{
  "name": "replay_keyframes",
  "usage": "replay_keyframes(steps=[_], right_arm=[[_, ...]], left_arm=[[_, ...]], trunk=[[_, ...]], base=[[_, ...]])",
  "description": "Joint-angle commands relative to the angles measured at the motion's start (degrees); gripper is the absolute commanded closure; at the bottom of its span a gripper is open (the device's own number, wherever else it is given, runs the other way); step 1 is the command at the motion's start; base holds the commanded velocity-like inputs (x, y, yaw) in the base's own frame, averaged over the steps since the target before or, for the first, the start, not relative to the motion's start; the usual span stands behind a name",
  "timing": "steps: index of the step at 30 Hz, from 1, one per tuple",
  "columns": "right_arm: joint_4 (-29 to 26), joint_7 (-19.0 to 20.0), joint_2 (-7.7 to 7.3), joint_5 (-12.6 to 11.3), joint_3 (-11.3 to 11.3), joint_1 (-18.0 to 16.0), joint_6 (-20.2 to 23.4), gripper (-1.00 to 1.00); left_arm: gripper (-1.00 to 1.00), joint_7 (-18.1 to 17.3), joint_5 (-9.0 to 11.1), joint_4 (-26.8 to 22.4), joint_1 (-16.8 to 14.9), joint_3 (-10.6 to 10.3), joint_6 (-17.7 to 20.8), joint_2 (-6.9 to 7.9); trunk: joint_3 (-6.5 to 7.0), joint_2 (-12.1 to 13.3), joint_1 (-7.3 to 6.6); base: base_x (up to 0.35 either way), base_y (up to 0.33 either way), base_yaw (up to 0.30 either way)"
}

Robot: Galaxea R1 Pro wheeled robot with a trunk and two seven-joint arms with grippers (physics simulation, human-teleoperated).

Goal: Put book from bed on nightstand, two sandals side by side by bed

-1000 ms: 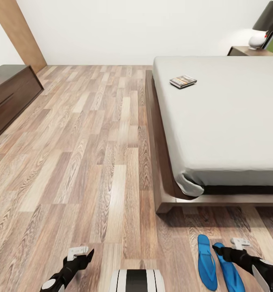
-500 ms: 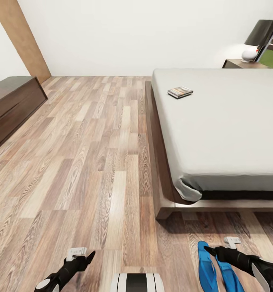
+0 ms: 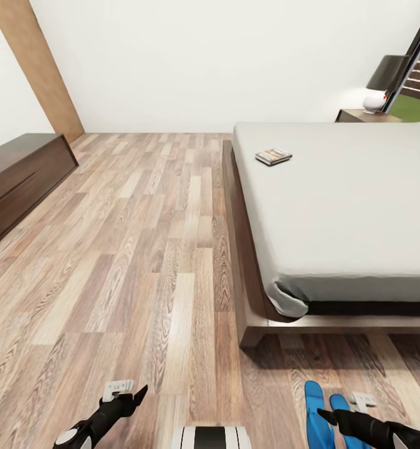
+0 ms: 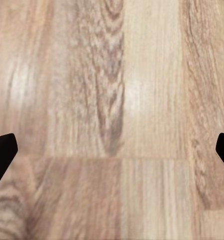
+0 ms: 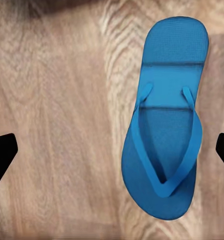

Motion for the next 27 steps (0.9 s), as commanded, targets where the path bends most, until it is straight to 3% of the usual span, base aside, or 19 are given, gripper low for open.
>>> replay_keyframes(steps=[1, 8, 27], right_arm=[[0.55, 0.18, 0.1, -0.52, -0.17, -0.01, -0.99, -1.0], [1.21, 0.0, 0.21, -0.42, -0.17, -0.01, -5.48, -1.0], [1.73, -0.1, 0.29, -0.36, -0.17, -0.01, -5.94, -1.0]], left_arm=[[-1.0, -0.45, 0.19, 0.09, -0.04, 0.37, 0.03, -0.03], [-1.0, -0.4, 0.2, 1.21, -0.04, 0.33, -0.03, 0.12], [-1.0, 0.0, 0.13, 1.62, -0.04, 0.24, -0.04, -0.29]], trunk=[[0.19, 0.0, -0.03], [1.74, 0.09, -0.21], [5.95, 0.35, -0.7]], base=[[0.0, 0.0, 0.0], [0.0, 0.0, 0.0], [0.0, 0.0, 0.0]])
